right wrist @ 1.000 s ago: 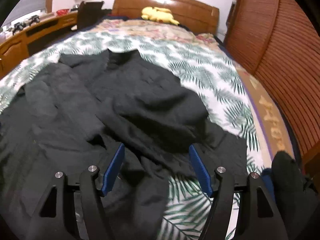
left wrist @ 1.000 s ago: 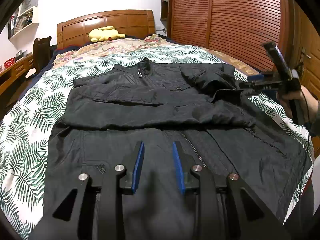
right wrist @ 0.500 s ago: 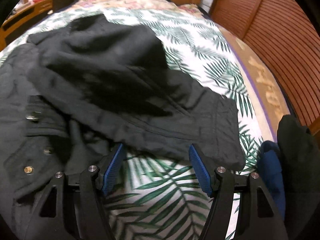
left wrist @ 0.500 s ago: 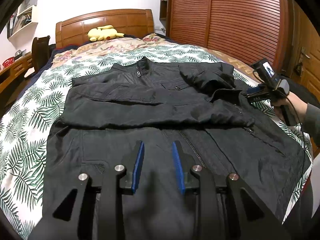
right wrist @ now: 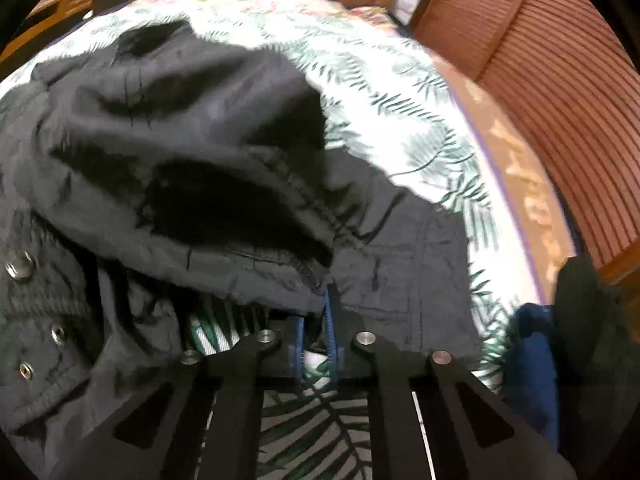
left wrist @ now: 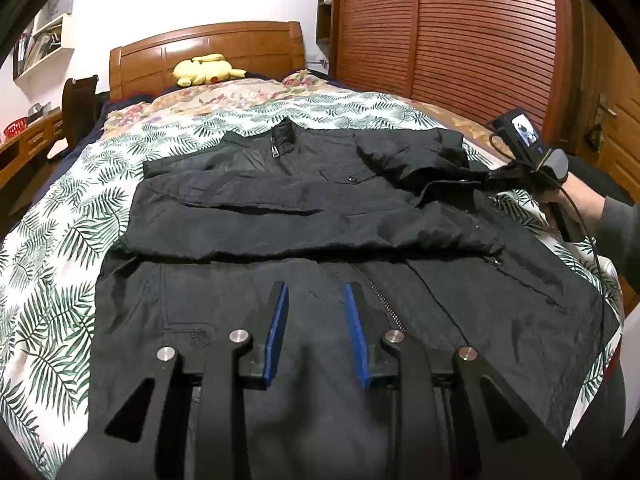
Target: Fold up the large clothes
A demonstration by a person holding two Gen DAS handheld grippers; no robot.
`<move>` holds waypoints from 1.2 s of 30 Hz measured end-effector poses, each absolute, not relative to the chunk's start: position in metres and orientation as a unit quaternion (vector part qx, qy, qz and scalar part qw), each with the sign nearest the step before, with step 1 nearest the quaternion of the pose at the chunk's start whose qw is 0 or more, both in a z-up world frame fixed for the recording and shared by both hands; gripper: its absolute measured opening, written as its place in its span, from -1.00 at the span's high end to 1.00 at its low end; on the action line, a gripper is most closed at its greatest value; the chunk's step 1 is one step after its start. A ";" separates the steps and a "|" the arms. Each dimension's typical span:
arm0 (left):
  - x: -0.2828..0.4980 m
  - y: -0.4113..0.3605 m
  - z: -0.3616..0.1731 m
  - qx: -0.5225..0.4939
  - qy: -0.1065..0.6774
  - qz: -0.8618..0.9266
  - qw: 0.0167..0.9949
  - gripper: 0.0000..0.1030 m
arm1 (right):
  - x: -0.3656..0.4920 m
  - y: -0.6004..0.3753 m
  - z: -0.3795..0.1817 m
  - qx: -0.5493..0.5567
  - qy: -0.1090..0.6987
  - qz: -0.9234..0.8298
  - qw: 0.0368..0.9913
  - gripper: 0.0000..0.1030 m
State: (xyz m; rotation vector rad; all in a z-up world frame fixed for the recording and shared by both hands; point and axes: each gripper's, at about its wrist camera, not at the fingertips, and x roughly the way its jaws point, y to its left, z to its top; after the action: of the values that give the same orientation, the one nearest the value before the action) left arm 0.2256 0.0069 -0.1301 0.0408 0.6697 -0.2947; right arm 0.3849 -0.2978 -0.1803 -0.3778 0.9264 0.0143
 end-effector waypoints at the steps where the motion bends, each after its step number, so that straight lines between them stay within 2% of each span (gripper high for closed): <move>1: 0.223 0.008 -0.128 0.022 0.323 -0.143 0.935 0.46 | 0.383 -0.297 -0.174 -0.184 0.436 0.002 0.881 0.91; 12: 0.205 0.031 -0.107 0.004 0.294 -0.135 0.946 0.46 | 0.351 -0.257 -0.068 -0.182 0.306 -0.005 0.934 0.93; 19: 0.197 0.049 -0.104 -0.006 0.292 -0.118 0.949 0.46 | 0.319 -0.189 -0.045 -0.192 0.244 0.063 0.948 0.93; 28: 0.198 0.065 -0.104 -0.016 0.290 -0.098 0.952 0.46 | 0.287 -0.114 -0.049 -0.213 0.222 0.163 0.937 0.93; 31: 0.197 0.067 -0.102 -0.014 0.288 -0.096 0.953 0.46 | 0.283 -0.101 -0.066 -0.209 0.250 0.183 0.928 0.92; 36: 0.196 0.066 -0.102 -0.012 0.286 -0.096 0.953 0.46 | 0.270 -0.092 -0.107 -0.201 0.310 0.202 0.907 0.81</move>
State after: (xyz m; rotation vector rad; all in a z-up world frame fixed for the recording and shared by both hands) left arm 0.1959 0.0660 -0.1020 -0.0251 0.5804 -0.1942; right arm 0.2703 -0.0924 -0.1070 -0.4154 0.6389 0.4161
